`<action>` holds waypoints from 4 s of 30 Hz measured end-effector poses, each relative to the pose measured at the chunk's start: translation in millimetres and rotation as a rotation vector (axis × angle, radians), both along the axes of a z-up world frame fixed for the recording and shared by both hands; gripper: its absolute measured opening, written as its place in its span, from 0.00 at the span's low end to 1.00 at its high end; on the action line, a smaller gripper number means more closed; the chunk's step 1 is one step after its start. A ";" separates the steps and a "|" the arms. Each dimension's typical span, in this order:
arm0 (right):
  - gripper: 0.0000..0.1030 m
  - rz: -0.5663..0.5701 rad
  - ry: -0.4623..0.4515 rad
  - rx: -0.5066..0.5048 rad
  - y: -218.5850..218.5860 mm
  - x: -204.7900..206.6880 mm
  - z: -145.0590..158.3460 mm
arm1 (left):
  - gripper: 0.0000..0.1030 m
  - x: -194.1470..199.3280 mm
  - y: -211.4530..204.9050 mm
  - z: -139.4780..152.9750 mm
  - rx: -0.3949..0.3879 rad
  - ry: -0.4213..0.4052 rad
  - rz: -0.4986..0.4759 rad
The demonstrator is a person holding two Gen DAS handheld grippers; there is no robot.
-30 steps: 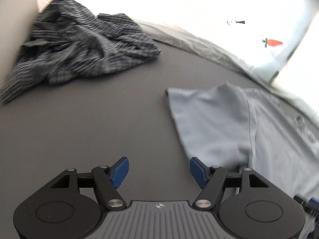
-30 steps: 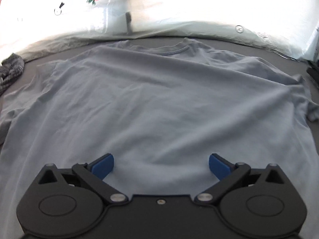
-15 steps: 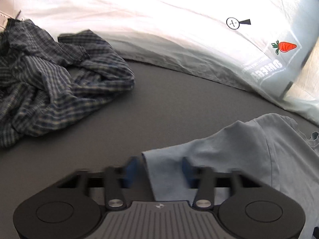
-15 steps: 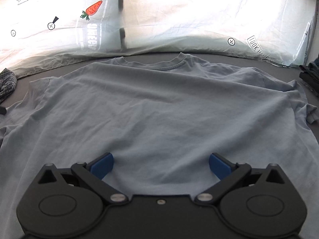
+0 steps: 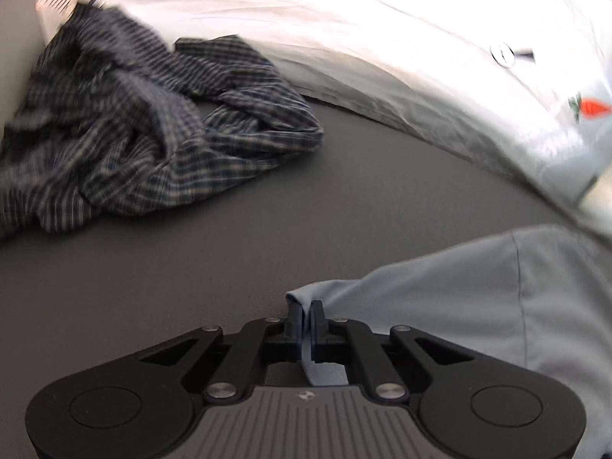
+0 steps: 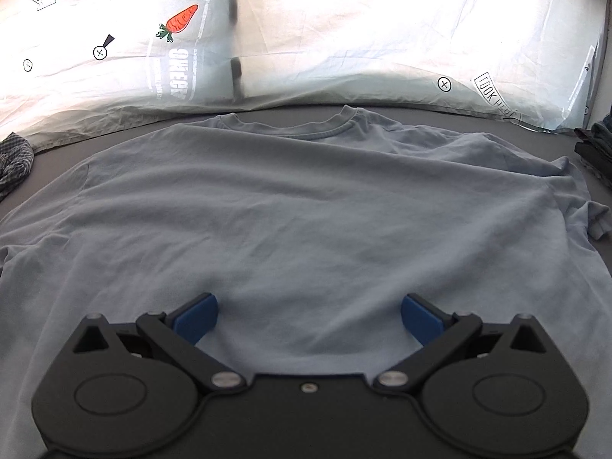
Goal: Fold clothes
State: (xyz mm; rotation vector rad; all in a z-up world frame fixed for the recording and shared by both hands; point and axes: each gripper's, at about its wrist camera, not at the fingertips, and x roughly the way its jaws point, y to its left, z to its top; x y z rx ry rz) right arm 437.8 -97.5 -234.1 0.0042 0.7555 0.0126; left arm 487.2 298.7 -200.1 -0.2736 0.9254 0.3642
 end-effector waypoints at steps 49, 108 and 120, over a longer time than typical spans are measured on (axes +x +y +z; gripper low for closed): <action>0.22 0.313 0.011 0.053 -203.1 155.1 33.3 | 0.63 57.5 -304.0 -11.7 -0.005 0.219 -0.187; 0.33 -0.010 -0.037 0.014 -272.1 110.6 46.2 | 1.00 68.6 -405.7 -29.9 -0.015 0.333 -0.393; 0.34 -0.328 0.071 0.404 -381.1 26.6 10.0 | 1.00 48.0 -445.2 -37.8 0.030 0.389 -0.484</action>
